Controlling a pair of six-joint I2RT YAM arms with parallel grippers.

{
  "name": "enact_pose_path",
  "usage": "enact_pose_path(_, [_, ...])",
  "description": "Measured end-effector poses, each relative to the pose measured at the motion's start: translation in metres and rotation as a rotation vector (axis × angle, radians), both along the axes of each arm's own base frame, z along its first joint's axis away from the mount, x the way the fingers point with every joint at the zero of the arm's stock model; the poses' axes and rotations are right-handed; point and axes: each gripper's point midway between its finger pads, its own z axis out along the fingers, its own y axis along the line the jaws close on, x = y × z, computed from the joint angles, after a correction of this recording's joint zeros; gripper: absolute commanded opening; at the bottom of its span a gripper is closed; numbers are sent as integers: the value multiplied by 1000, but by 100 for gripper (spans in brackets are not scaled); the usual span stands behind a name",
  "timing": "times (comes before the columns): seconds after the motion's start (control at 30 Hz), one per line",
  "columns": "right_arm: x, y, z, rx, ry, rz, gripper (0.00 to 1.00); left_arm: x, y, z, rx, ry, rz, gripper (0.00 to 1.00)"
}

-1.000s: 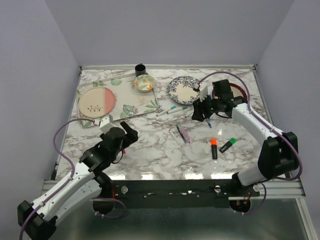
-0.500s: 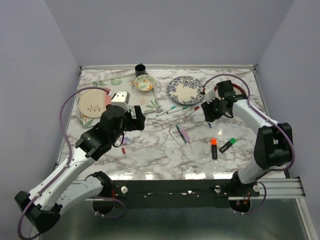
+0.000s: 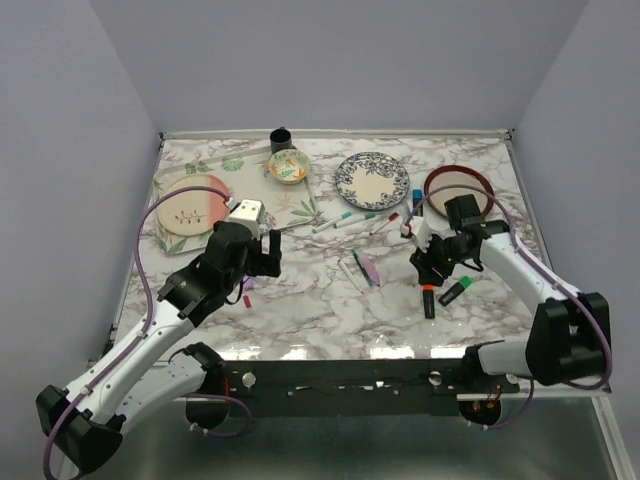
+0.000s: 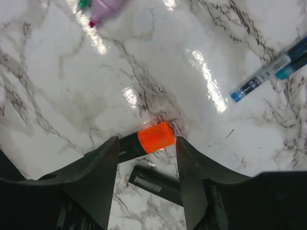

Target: Open the pen caps

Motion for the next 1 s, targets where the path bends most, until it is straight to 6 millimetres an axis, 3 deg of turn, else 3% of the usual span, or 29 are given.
enact_pose_path(0.07, [-8, 2, 9, 18, -71, 100, 65, 1, 1, 2, -3, -7, 0, 99])
enact_pose_path(0.1, [-10, 3, 13, 26, -107, 146, 75, 1, 2, 3, -4, -11, 1, 99])
enact_pose_path(0.17, [-17, 6, 21, 30, -243, 336, 79, 1, 4, 5, -9, -19, 5, 99])
enact_pose_path(0.3, [-51, 1, 3, -33, -394, 739, 79, 2, 6, 10, -18, -33, 12, 99])
enact_pose_path(0.43, [-66, -5, -15, -47, -322, 934, 79, 2, 6, 11, -22, -37, 12, 99])
enact_pose_path(1.0, [-69, -18, -47, -154, -198, 1159, 75, 4, 9, 9, -21, -28, 20, 99])
